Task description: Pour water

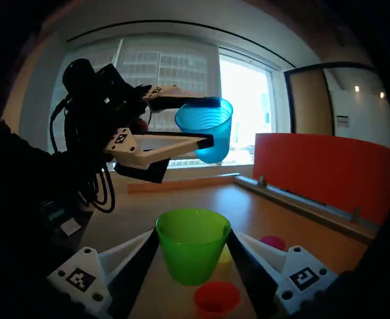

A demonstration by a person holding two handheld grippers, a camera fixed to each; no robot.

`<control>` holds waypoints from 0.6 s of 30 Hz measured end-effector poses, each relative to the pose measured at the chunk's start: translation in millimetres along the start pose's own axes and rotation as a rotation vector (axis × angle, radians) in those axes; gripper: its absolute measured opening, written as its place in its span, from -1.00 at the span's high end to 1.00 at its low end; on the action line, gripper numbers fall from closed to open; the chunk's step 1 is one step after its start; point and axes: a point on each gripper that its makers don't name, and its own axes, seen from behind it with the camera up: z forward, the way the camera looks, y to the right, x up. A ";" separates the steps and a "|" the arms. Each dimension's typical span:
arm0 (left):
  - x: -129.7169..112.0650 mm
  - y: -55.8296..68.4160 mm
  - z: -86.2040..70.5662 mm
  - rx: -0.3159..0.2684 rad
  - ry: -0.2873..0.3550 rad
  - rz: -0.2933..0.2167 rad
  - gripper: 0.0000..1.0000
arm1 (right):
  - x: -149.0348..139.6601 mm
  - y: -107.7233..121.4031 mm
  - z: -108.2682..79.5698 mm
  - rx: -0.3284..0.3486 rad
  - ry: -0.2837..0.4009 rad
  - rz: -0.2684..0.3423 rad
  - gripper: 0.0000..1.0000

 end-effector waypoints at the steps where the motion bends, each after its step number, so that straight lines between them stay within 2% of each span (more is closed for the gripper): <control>1: 0.3 0.3 0.4 -0.001 0.000 0.008 -0.76 | 0.0 -0.1 0.1 0.001 0.000 0.001 -0.82; 18: 3.4 1.2 6.3 0.000 0.006 0.099 -0.77 | 1.5 -0.1 2.9 0.006 0.004 0.002 -0.83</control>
